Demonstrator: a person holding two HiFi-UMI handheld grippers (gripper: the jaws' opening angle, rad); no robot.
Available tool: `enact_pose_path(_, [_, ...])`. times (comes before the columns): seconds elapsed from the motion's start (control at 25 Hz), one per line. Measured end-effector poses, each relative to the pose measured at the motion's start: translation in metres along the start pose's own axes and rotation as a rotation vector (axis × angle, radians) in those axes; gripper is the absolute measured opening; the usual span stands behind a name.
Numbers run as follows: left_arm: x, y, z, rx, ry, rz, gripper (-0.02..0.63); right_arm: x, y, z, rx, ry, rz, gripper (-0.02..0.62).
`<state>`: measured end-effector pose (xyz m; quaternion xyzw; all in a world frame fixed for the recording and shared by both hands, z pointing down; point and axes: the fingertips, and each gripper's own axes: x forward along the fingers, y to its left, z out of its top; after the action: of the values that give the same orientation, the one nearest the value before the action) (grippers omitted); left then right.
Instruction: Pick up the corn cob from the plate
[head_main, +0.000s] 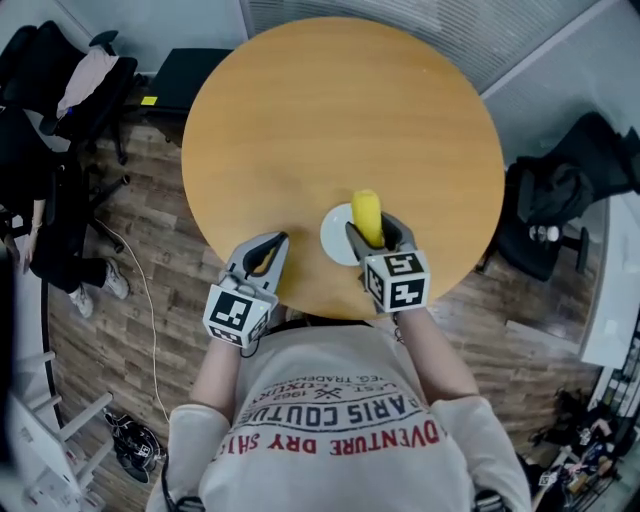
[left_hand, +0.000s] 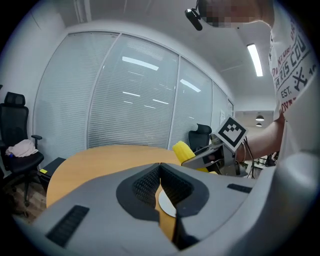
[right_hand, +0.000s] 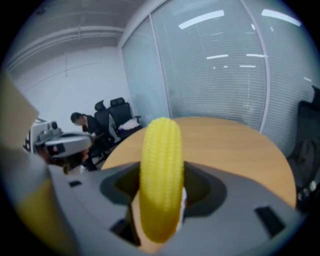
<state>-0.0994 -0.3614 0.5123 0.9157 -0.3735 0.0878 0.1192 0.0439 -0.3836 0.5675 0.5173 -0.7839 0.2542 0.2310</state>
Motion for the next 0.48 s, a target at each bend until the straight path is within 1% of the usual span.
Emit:
enact_pose_path(0.12, [-0.001, -0.002, 0.016, 0.012, -0.019, -0.002, 0.035, -0.024, 0.004, 0.023, 0.002, -0.1, -0.003, 0.27])
enact_pose_path(0.48, [-0.006, -0.003, 0.072, 0.103, -0.083, -0.002, 0.035, -0.095, 0.015, 0.095, 0.01, -0.39, -0.009, 0.268])
